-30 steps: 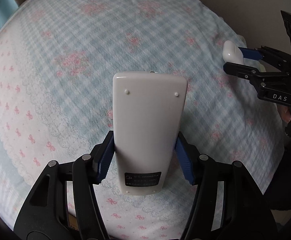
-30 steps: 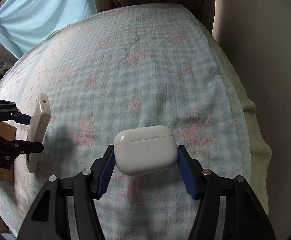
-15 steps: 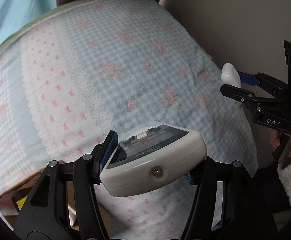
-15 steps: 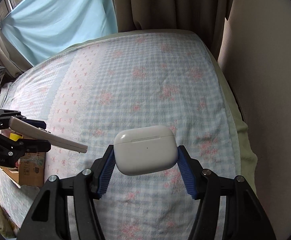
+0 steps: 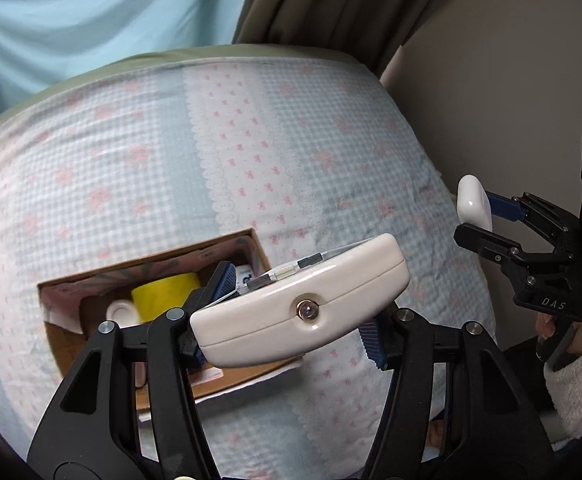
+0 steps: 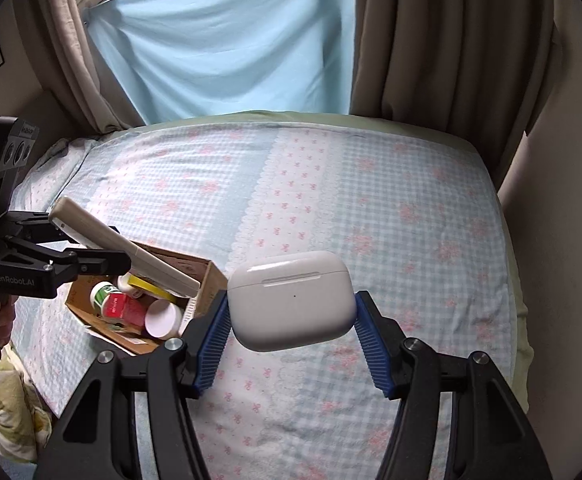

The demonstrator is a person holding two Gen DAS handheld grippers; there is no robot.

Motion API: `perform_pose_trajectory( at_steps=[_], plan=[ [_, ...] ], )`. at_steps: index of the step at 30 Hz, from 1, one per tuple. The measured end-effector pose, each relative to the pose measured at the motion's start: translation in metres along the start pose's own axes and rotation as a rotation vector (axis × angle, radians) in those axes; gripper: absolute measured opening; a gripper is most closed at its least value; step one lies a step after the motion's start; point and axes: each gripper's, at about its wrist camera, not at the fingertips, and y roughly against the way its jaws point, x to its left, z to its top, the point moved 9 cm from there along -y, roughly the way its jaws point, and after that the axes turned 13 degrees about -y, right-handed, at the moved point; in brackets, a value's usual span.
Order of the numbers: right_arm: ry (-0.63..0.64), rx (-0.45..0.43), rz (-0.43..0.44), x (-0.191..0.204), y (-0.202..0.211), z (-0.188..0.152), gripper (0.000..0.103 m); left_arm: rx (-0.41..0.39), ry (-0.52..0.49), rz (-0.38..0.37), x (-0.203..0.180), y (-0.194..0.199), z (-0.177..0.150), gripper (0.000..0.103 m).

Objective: Organize rigid objects
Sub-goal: 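Carry the white remote and earbud case into the cardboard box and release both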

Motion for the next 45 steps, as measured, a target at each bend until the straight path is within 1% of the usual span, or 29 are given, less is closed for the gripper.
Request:
perform_pose_trajectory(
  at_steps=[4,7,10,13,18,23,26,32,40,42,43,44,45],
  plan=[
    [0.013,0.027,0.054,0.056,-0.006,-0.015,0.057,-0.023,0.063,0.038,0.041,0.035,-0.032,0.054],
    [0.012,0.050,0.082,0.091,-0.017,-0.027,0.056,-0.024,0.096,0.069,0.071,0.048,-0.057,0.054],
    [0.014,0.075,0.093,0.120,-0.030,-0.039,0.056,-0.015,0.132,0.090,0.100,0.049,-0.079,0.054],
    [-0.003,0.099,0.090,0.138,-0.048,-0.050,0.057,-0.009,0.173,0.094,0.127,0.042,-0.094,0.054],
    [-0.046,0.129,0.061,0.148,-0.075,-0.067,0.057,-0.020,0.205,0.054,0.155,0.019,-0.104,0.054],
    [-0.061,0.175,0.026,0.150,-0.111,-0.085,0.057,-0.013,0.187,0.018,0.158,0.000,-0.111,0.054],
    [-0.062,0.209,0.011,0.148,-0.128,-0.095,0.057,0.010,0.161,0.013,0.157,-0.007,-0.119,0.054],
    [-0.031,0.240,-0.007,0.153,-0.147,-0.103,0.057,0.059,0.118,0.002,0.155,-0.022,-0.133,0.054],
    [0.015,0.268,-0.048,0.153,-0.173,-0.108,0.057,0.094,0.124,-0.030,0.158,-0.045,-0.133,0.054],
    [0.023,0.290,-0.052,0.151,-0.182,-0.113,0.057,0.122,0.132,-0.060,0.158,-0.053,-0.134,0.054],
    [0.031,0.298,-0.057,0.151,-0.186,-0.116,0.057,0.135,0.132,-0.067,0.159,-0.058,-0.135,0.058],
    [0.044,0.308,-0.062,0.151,-0.190,-0.119,0.057,0.137,0.132,-0.078,0.159,-0.060,-0.134,0.064],
    [0.057,0.317,-0.069,0.151,-0.195,-0.122,0.057,0.136,0.131,-0.087,0.158,-0.062,-0.133,0.088]
  ],
)
